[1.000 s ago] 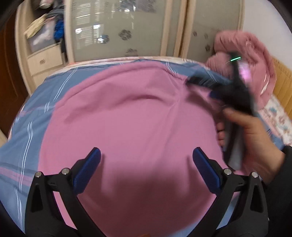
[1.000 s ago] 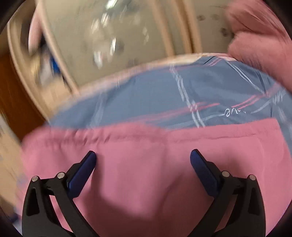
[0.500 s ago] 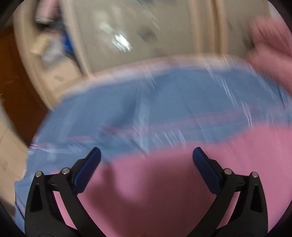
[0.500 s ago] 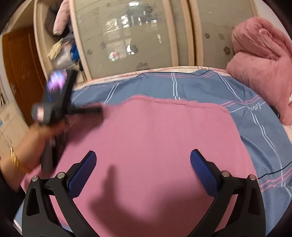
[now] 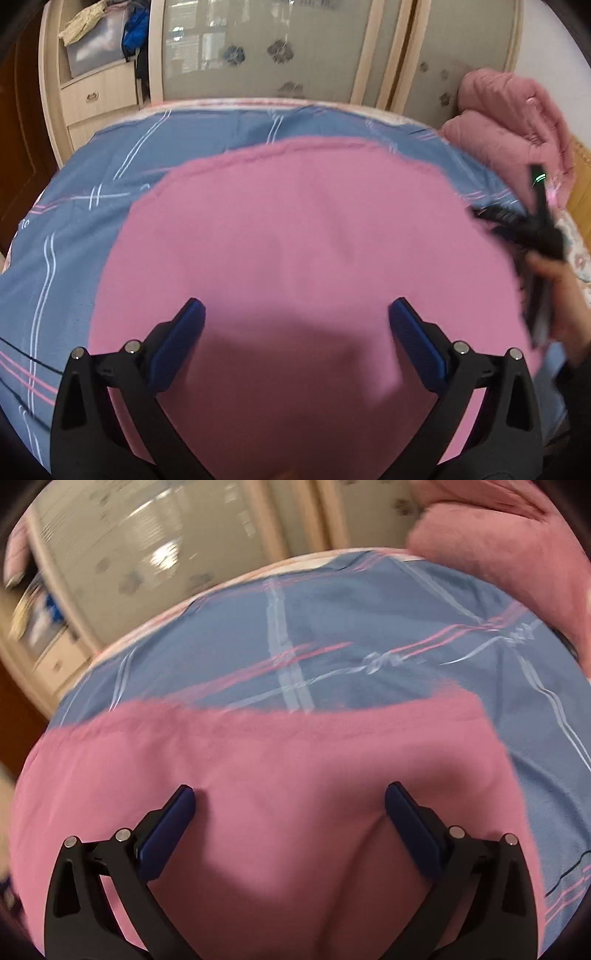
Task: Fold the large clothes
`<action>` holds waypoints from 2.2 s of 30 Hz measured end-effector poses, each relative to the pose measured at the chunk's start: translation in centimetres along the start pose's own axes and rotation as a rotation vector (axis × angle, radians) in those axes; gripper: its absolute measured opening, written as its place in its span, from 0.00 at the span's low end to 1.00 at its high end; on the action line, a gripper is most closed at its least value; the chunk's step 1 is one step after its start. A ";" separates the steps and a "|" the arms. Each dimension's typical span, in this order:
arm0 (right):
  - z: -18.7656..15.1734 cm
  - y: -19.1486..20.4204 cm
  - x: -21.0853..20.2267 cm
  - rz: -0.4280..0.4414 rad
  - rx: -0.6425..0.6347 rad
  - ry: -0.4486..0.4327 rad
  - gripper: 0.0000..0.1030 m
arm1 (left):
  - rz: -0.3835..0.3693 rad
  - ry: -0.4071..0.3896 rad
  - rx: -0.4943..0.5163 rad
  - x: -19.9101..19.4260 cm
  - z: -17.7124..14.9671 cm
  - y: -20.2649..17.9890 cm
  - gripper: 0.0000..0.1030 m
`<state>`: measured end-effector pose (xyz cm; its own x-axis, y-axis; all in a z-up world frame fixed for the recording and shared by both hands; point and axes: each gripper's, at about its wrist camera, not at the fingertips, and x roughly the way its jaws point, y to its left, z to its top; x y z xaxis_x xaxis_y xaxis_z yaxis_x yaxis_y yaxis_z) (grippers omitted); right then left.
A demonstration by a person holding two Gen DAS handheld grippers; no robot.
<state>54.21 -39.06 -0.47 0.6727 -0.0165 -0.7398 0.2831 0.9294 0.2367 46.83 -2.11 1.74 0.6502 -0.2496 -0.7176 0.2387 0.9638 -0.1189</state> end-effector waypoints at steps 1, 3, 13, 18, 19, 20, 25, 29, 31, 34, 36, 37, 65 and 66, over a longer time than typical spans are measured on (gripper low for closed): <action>0.0 0.0 -0.8 0.018 0.004 -0.013 0.99 | 0.020 0.003 0.006 0.7 0.3 0.0 0.98; -0.5 0.4 -3.8 0.040 -0.060 -0.094 0.99 | 0.074 -0.006 0.019 2.2 1.5 0.1 0.98; -10.9 -1.9 -21.3 0.040 -0.221 -0.340 0.99 | 0.444 -0.299 -0.354 -0.1 4.7 7.7 0.98; -16.5 -4.2 -25.3 -0.023 -0.235 -0.373 0.99 | 0.317 -0.403 -0.333 -9.9 -1.7 5.9 0.98; -17.7 -4.6 -26.0 -0.041 -0.240 -0.376 0.99 | 0.316 -0.411 -0.303 -11.7 -3.7 5.1 0.98; -18.8 -4.9 -26.7 -0.040 -0.247 -0.374 0.99 | 0.317 -0.427 -0.267 -13.6 -6.1 4.1 0.98; -24.2 -5.4 -29.9 -0.060 -0.273 -0.408 0.99 | 0.321 -0.448 -0.204 -20.1 -16.6 -0.3 0.98; -27.9 -5.2 -31.8 -0.036 -0.300 -0.403 0.99 | 0.294 -0.418 -0.171 -22.6 -22.0 -3.4 0.98; -29.7 -5.2 -32.3 -0.023 -0.310 -0.393 0.99 | 0.302 -0.418 -0.139 -23.8 -23.9 -4.2 0.98; -32.0 -4.8 -33.2 -0.007 -0.344 -0.384 0.99 | 0.273 -0.413 -0.126 -24.9 -25.4 -5.2 0.98; -33.0 -4.5 -33.6 0.002 -0.360 -0.382 0.99 | 0.279 -0.412 -0.118 -25.5 -26.7 -6.1 0.98; -33.4 -4.4 -33.9 0.010 -0.365 -0.384 0.99 | 0.284 -0.411 -0.116 -25.6 -27.3 -6.3 0.98; -33.8 -4.1 -33.8 0.007 -0.365 -0.462 0.99 | 0.345 -0.372 -0.051 -25.7 -29.9 -7.9 0.98; -33.8 -4.1 -33.8 0.007 -0.365 -0.462 0.99 | 0.341 -0.369 -0.055 -25.7 -29.8 -7.8 0.98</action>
<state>7.24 -29.82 2.25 0.9252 -0.0924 -0.3681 0.0789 0.9955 -0.0516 6.76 -0.41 0.62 0.8987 0.0736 -0.4324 -0.0637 0.9973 0.0374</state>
